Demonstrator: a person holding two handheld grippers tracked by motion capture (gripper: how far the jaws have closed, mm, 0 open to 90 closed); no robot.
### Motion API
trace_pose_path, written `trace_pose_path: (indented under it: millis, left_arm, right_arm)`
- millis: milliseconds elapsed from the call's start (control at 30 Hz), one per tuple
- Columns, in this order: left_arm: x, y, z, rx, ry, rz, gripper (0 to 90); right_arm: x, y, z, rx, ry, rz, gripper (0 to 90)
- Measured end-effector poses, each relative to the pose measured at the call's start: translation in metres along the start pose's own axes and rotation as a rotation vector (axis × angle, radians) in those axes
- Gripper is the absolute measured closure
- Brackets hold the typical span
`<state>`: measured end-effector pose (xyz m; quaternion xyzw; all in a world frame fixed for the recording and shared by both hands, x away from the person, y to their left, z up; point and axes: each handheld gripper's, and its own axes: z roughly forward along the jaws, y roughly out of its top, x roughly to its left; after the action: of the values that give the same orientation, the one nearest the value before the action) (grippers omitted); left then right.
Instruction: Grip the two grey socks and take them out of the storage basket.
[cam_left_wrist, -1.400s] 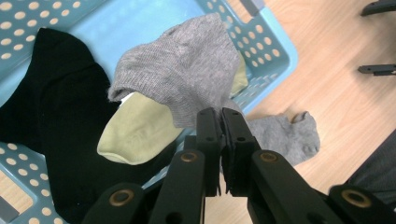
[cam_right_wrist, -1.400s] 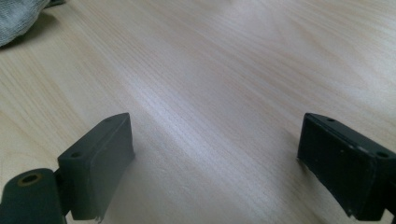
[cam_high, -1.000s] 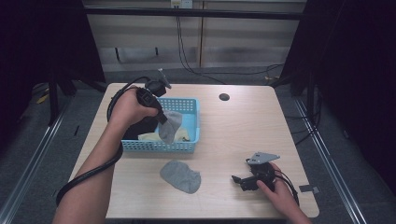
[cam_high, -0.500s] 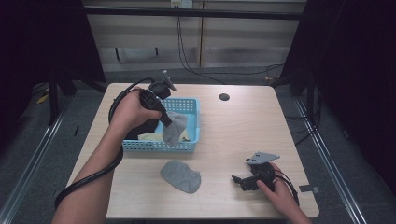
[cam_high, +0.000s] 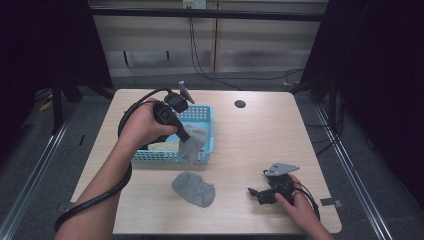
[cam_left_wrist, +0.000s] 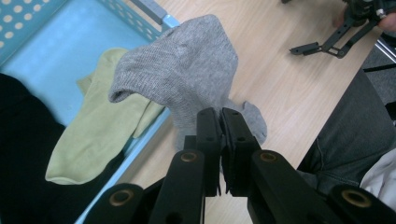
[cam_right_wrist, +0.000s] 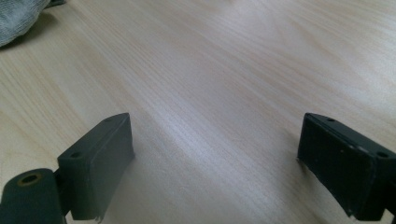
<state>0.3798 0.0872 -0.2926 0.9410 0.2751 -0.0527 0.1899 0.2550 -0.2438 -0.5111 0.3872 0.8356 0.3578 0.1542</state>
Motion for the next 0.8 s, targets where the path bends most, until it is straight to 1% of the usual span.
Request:
trace_pose_path:
  millis: [67, 100, 200, 367, 433, 467, 500, 567, 633, 700, 733, 800]
  left_arm:
    - [-0.004, -0.001, 0.001, 0.002, -0.008, 0.010, 86.5]
    - [-0.006, -0.001, 0.003, -0.005, -0.013, 0.012, 86.5]
    - [-0.012, -0.002, 0.007, -0.005, -0.038, 0.028, 86.4]
    - [-0.024, 0.000, 0.014, 0.004, -0.034, 0.062, 86.4]
    - [-0.029, 0.001, 0.016, 0.006, -0.038, 0.078, 86.4]
    - [-0.031, 0.001, 0.018, 0.002, -0.042, 0.079, 86.5]
    - [-0.033, 0.002, 0.020, 0.009, -0.048, 0.081, 86.4]
    - [-0.037, 0.002, 0.024, 0.002, -0.056, 0.084, 86.4]
    - [-0.039, 0.001, 0.029, 0.007, -0.067, 0.100, 86.4]
    - [-0.043, 0.001, 0.034, 0.007, -0.066, 0.104, 86.4]
    - [-0.044, 0.001, 0.036, 0.019, -0.066, 0.109, 86.4]
    - [-0.048, 0.001, 0.041, 0.017, -0.073, 0.112, 86.4]
  right_arm:
    - [0.000, 0.000, 0.000, 0.000, 0.000, 0.000, 9.9]
    - [0.000, 0.000, 0.000, 0.000, 0.001, 0.000, 9.9]
    - [0.000, 0.000, 0.000, 0.000, 0.001, 0.000, 9.9]
    - [0.000, 0.000, 0.000, 0.000, 0.000, 0.000, 9.9]
    - [0.000, 0.000, 0.000, 0.000, 0.000, 0.001, 9.9]
    - [0.000, 0.000, 0.000, 0.000, 0.001, 0.000, 9.9]
    - [0.000, 0.000, 0.000, 0.000, 0.001, 0.000, 9.9]
    - [0.000, 0.000, 0.000, 0.000, 0.001, 0.000, 9.9]
    - [0.000, 0.000, 0.000, 0.000, 0.001, 0.000, 9.9]
    - [0.000, 0.000, 0.000, 0.000, 0.001, 0.000, 9.9]
    - [0.000, 0.000, 0.000, 0.000, 0.001, 0.000, 9.9]
    - [0.000, 0.000, 0.000, 0.000, 0.001, 0.000, 9.9]
